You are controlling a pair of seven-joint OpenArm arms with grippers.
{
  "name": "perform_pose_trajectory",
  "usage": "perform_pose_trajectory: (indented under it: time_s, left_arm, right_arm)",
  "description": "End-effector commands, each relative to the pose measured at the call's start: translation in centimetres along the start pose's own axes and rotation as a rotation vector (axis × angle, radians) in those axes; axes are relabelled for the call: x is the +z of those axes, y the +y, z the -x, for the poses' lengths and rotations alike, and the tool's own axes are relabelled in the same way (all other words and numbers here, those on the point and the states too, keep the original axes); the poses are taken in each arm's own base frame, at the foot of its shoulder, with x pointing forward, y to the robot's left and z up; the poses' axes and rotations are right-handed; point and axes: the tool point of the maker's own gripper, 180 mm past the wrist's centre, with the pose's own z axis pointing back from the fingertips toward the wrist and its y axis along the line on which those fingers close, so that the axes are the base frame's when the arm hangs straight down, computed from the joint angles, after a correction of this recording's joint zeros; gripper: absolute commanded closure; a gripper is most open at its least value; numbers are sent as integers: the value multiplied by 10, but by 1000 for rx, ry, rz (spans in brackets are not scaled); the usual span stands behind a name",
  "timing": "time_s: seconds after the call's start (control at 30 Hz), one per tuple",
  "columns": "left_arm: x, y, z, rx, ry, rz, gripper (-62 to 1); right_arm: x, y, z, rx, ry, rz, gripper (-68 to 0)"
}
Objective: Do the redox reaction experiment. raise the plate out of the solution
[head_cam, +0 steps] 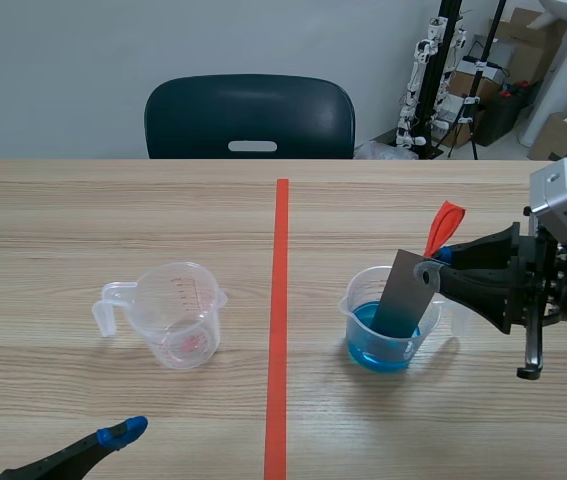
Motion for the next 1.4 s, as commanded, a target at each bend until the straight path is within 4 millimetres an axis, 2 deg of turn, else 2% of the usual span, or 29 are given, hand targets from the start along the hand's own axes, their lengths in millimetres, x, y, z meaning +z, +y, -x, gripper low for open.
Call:
perform_pose_trajectory:
  time_s: [0.0, 0.37, 0.67, 1.13, 1.37]
  left_arm:
    - [0, 1, -11, -5, -51, 0, -553]
    - [0, 1, -11, -5, -51, 0, -553]
    - [0, 1, -11, -5, -51, 0, -553]
    - [1, 1, -11, -5, -50, 0, -553]
    - [1, 1, -11, -5, -50, 0, -553]
  right_arm:
    - [1, -5, -8, 9, -25, 8, -6]
    - [1, -5, -8, 9, -21, 7, -6]
    - [1, -4, 10, 6, 72, 7, -6]
    - [1, -4, 10, 5, 74, 7, -6]
    - [1, -9, 4, -25, 41, 36, -6]
